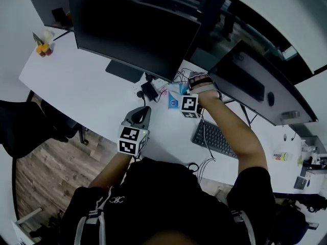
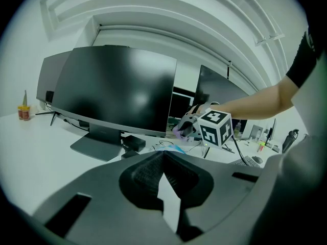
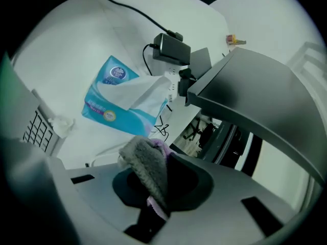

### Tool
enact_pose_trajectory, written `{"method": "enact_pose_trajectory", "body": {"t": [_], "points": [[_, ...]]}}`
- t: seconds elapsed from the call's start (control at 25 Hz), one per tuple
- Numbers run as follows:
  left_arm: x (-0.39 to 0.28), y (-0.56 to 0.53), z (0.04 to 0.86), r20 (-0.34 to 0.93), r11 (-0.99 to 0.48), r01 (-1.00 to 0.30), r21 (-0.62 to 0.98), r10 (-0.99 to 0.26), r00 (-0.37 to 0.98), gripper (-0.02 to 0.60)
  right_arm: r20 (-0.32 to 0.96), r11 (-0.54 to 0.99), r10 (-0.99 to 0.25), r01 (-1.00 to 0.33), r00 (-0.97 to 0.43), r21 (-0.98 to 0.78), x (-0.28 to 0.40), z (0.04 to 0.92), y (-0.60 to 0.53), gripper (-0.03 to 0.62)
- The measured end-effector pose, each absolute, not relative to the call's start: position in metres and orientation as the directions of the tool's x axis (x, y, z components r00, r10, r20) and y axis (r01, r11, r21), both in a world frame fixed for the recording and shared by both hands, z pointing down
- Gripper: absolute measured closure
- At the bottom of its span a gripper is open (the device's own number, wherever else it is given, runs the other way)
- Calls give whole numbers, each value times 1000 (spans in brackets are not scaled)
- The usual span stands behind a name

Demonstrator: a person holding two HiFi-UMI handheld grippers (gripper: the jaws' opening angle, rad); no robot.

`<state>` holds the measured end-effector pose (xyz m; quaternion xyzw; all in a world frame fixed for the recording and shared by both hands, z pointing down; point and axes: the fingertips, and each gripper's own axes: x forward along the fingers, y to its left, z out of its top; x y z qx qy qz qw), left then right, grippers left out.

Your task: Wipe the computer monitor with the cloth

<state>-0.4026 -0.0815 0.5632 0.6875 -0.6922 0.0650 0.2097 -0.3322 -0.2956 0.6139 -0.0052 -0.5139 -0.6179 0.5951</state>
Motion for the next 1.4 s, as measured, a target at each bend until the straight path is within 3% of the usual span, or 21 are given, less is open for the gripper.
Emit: {"method": "enact_pose_trajectory", "body": {"t": [0.2,0.32,0.56,0.76,0.92,1.04,1.24,1.4], "points": [[-402,-90,562,386,16,-981,193,-921,61,568,687,352,-633,658,-356,666,-330,625,-270,530],[-398,-97,560,386,-10,-981,191,-918,84,568,678,436,-615,543,-402,717,-323,618,-264,526],[-380,-122,554,377,-89,-979,186,-913,155,568,572,635,-629,76,-527,768,-286,562,-267,525],[-352,-151,546,363,-175,-968,179,-903,230,568,423,720,-662,-369,-618,587,-234,505,-262,523],[-320,-173,530,339,-242,-957,163,-897,284,568,225,655,-752,-664,-620,360,-175,452,-260,528],[-298,-183,518,321,-270,-950,155,-896,307,568,87,547,-835,-805,-543,229,-122,423,-256,530],[-256,-191,499,299,-292,-947,137,-899,320,568,-34,424,-903,-902,-428,84,-46,399,-244,533],[-226,-189,488,285,-282,-951,123,-908,306,568,-42,403,-914,-915,-404,29,-6,402,-238,531]]}}
